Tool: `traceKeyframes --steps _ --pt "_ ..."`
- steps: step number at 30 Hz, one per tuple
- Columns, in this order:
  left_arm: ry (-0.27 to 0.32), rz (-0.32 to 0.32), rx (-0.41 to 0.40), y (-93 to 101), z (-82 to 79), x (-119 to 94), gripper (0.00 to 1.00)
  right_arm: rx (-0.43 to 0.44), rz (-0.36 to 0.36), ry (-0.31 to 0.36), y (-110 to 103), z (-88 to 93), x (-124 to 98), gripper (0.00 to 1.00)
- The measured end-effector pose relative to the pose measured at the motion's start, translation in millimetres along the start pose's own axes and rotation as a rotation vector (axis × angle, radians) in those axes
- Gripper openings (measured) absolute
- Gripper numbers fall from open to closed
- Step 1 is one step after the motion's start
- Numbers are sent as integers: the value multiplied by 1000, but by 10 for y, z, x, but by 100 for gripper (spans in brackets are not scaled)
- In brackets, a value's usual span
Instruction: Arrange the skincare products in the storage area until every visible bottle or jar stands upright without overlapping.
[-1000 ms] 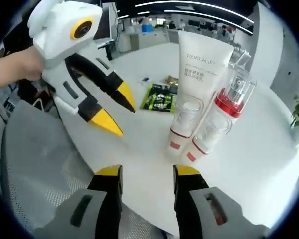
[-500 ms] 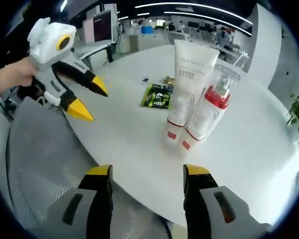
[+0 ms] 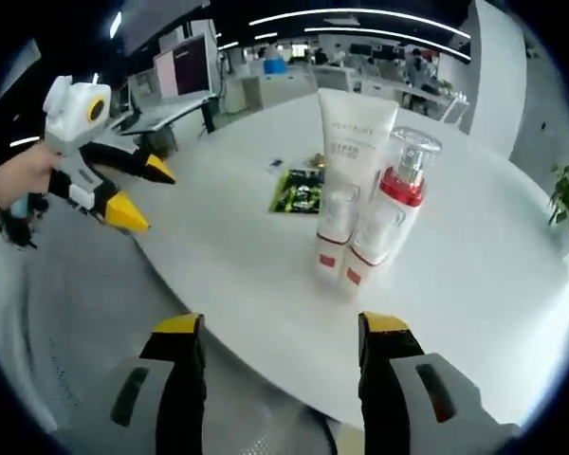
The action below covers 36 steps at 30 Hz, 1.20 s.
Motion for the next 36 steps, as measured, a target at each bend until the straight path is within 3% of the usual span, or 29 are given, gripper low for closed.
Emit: traceKeyframes --steps 13,18,27,36 --pt "25 -65 -165 -126 393 -264 62 46 -25 44 -43 59 -59 75" --pt "30 -63 -204 -140 482 -310 67 81 3 46 2 77 -66 87" --pt "67 -63 -208 -120 469 -322 77 113 -1 116 19 55 -108 95" --pt "68 -54 -221 -110 484 -318 83 104 -9 114 8 48 -99 99"
Point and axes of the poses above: the point that each gripper's makers call its tool centre point, and the gripper's own axes: x roughly forward along the fingers, y roughly to its right, z roughly out of its underside, the point moved 5 cm from there along -x, roughly backward along the fingers, and after that the axes turned 11 degrees about -y, right-handed, at the moved point
